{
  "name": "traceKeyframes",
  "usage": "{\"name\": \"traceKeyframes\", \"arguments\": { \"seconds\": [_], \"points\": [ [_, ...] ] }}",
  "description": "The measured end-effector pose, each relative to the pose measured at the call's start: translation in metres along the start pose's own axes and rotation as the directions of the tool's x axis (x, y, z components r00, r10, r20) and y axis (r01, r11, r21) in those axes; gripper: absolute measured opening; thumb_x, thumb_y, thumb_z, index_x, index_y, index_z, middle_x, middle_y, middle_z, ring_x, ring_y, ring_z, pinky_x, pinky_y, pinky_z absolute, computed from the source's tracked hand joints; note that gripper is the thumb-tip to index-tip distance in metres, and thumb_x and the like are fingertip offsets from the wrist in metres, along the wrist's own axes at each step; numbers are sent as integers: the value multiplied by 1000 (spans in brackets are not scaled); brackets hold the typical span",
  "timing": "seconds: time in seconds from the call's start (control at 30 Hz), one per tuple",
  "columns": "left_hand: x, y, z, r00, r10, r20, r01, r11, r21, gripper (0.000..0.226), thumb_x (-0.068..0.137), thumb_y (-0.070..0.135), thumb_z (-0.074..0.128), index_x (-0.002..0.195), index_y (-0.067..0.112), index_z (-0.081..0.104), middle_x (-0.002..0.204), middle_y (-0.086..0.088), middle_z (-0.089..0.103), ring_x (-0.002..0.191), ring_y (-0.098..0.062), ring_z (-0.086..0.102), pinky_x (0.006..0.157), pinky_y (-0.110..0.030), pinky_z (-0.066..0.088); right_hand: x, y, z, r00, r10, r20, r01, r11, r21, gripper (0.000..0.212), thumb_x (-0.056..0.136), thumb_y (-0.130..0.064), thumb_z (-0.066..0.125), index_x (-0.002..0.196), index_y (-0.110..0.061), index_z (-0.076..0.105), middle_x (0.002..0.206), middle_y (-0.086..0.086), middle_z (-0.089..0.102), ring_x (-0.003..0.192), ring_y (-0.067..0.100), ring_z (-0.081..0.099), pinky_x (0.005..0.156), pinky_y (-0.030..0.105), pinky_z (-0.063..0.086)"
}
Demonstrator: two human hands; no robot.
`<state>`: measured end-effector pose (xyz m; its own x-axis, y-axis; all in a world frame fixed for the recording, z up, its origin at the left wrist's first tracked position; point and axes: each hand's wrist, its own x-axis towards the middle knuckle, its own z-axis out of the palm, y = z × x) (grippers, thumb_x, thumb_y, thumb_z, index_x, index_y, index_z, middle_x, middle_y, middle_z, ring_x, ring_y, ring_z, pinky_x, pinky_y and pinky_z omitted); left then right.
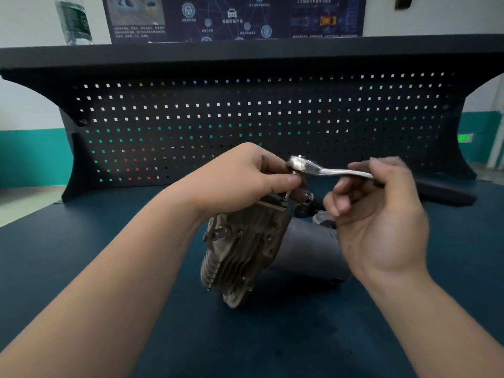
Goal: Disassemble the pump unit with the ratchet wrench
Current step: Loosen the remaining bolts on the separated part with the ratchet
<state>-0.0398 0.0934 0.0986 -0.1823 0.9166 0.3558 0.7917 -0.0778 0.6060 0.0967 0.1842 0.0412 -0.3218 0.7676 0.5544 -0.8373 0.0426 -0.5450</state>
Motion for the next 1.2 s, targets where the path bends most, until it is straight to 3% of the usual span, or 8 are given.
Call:
{"name": "traceKeyframes", "arguments": {
  "seconds": [0.2, 0.33, 0.47, 0.57, 0.73, 0.93, 1.07, 1.2],
  "points": [
    [4, 5, 8, 990, -25, -135, 38, 994, 99, 20, 80, 42, 72, 70, 25, 77, 73, 4, 73, 71, -11, 66, 66, -24, 49, 12, 11, -8, 823, 531, -203, -333, 740, 585, 28, 87, -10, 51, 60, -7, 49, 55, 4, 47, 38, 9, 40, 38, 16, 35],
    [4, 5, 8, 985, -45, -169, 62, 994, 95, 22, 78, 43, 73, 68, 24, 77, 74, -3, 73, 73, -16, 68, 75, -36, 54, 4, 6, -9, 998, -49, -39, 48, 998, -31, 26, 92, -20, 56, 66, -19, 56, 56, 4, 56, 46, 13, 51, 45, 23, 42],
    [1, 4, 4, 995, -20, -97, 22, 1000, 16, 14, 81, 33, 73, 84, 21, 78, 81, 4, 75, 86, -14, 69, 88, -40, 53, -9, 6, -4, 798, -468, 379, 602, 643, -473, 13, 93, -23, 55, 81, -23, 49, 63, 2, 58, 52, 17, 56, 51, 29, 45],
    [-1, 3, 1, 1000, -6, -5, 6, 1000, -5, 16, 90, 30, 64, 96, 21, 76, 90, 8, 76, 91, -8, 69, 87, -32, 51, -2, -1, 2, 989, -120, 84, 126, 990, -66, 18, 88, -16, 54, 71, -17, 56, 57, 2, 57, 46, 15, 50, 46, 24, 40],
    [2, 4, 5, 997, -16, -72, 20, 999, 48, 20, 86, 37, 68, 76, 23, 78, 75, 5, 74, 64, -5, 61, 64, -14, 46, 11, 6, -6, 800, 574, -176, -369, 701, 610, 38, 84, -10, 50, 47, -4, 53, 53, 4, 46, 36, 9, 39, 36, 16, 34],
    [4, 3, 7, 991, -25, -130, 37, 995, 87, 22, 84, 40, 69, 71, 24, 77, 76, -8, 72, 64, -19, 60, 67, -35, 51, 6, 10, -6, 992, 56, -109, -46, 995, 88, 32, 94, -21, 55, 63, -17, 62, 58, 1, 59, 48, 12, 55, 47, 22, 45],
    [2, 3, 3, 997, -7, -83, 11, 999, 52, 14, 85, 32, 69, 80, 22, 77, 80, 5, 74, 83, -12, 68, 78, -30, 51, -7, 9, -3, 805, -478, 351, 593, 656, -467, 12, 93, -27, 55, 81, -26, 52, 65, 0, 59, 56, 13, 60, 54, 28, 48],
    [1, 3, 2, 1000, -20, -24, 21, 999, 33, 15, 89, 32, 65, 89, 22, 77, 87, 8, 75, 88, -8, 68, 86, -31, 52, 0, 3, 2, 1000, -8, 0, 8, 999, 32, 28, 89, -19, 53, 62, -20, 63, 59, 0, 60, 49, 13, 55, 48, 23, 44]
  ]
}}
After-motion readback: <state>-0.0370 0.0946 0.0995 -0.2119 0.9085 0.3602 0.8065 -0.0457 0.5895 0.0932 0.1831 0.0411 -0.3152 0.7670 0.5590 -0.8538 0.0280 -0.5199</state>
